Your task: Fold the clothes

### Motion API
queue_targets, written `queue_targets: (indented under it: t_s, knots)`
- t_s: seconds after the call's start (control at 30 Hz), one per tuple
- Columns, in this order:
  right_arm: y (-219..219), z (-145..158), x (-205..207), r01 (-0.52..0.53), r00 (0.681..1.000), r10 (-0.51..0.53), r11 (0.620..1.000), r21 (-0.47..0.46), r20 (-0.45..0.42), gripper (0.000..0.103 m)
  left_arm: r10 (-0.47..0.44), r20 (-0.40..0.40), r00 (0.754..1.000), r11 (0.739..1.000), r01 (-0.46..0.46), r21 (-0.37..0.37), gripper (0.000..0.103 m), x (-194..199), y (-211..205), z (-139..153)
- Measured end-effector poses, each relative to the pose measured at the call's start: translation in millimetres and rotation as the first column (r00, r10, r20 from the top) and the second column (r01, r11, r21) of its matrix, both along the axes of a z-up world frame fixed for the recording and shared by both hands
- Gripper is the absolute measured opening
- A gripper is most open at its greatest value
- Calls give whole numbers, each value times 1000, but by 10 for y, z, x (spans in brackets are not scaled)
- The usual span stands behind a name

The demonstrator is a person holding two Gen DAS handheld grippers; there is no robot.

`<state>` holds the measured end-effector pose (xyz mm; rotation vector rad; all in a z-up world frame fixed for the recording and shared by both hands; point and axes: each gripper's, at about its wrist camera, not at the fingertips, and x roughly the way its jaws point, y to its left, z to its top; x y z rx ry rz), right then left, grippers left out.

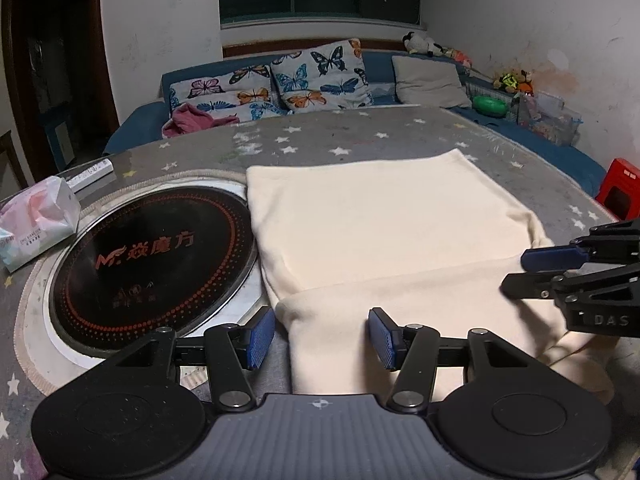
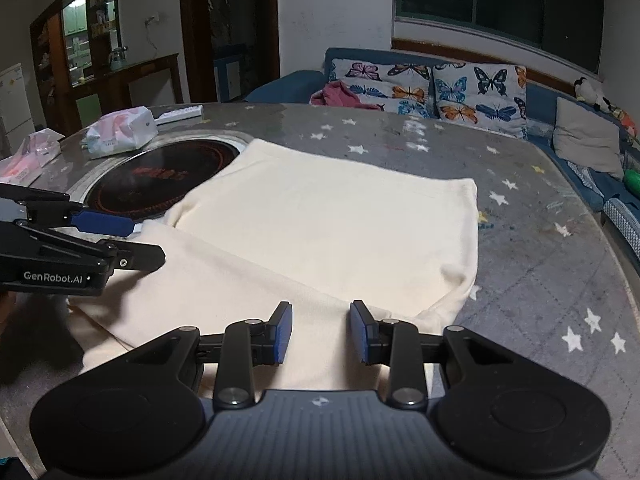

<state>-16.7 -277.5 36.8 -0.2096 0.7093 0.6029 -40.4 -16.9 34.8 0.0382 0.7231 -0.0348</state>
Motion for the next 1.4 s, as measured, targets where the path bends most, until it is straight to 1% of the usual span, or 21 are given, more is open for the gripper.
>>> queue_targets:
  t_s: [0.13, 0.27, 0.33, 0.43, 0.53, 0.63, 0.77, 0.9, 1.03, 1.17, 1.2, 1.27, 1.33, 1.37, 1.4]
  knots:
    - [-11, 13, -40, -12, 1000, 12, 1000, -11, 4, 32, -4, 4, 1000, 1000, 4, 0, 59, -8, 20, -32]
    - [-46, 76, -140, -19, 1000, 20, 1000, -14, 20, 33, -9, 7, 1000, 1000, 9, 7, 59, -34, 24, -20]
    - [-70, 92, -201, -27, 999, 27, 1000, -14, 24, 37, -15, 11, 1000, 1000, 15, 15, 59, -67, 23, -9]
    - [-97, 52, -259, -32, 999, 33, 999, -30, 15, 37, -34, 23, 999, 999, 33, 29, 59, -156, 12, 20]
    - [-135, 19, -303, -25, 1000, 25, 999, -34, 13, 37, -71, 39, 997, 997, 70, 32, 59, -312, 2, 63]
    - [-179, 55, -358, -17, 1000, 18, 1000, -20, 19, 37, -123, 58, 991, 992, 120, 44, 59, -514, -2, 105]
    - [-206, 45, -457, -32, 999, 33, 999, -44, 26, 37, -186, 70, 980, 982, 183, 56, 59, -752, -22, 128]
    - [-234, 36, -525, -39, 998, 41, 998, -51, 37, 37, -257, 67, 964, 965, 252, 78, 59, -934, -83, 111]
    - [-270, 91, -576, -40, 998, 42, 998, -46, 43, 37, -335, 74, 939, 936, 323, 144, 59, -1051, -200, 53]
    - [-314, 133, -622, -48, 998, 51, 997, -63, 46, 37, -388, 77, 918, 908, 367, 203, 59, -1056, -300, -33]
    - [-327, 139, -635, -50, 998, 54, 996, -69, 46, 38, -401, 81, 913, 900, 375, 223, 59, -1053, -330, -52]
    - [-349, 148, -665, -55, 997, 59, 995, -83, 48, 45, -426, 87, 901, 883, 393, 255, 57, -1047, -383, -91]
    - [-375, 161, -703, -62, 996, 68, 993, -105, 56, 49, -447, 89, 890, 872, 412, 265, 46, -1033, -422, -132]
    - [-388, 166, -723, -69, 995, 76, 991, -116, 60, 50, -458, 88, 884, 867, 422, 266, 42, -1029, -438, -151]
    - [-402, 171, -744, -76, 994, 85, 989, -128, 65, 50, -469, 88, 879, 861, 433, 267, 35, -1025, -453, -171]
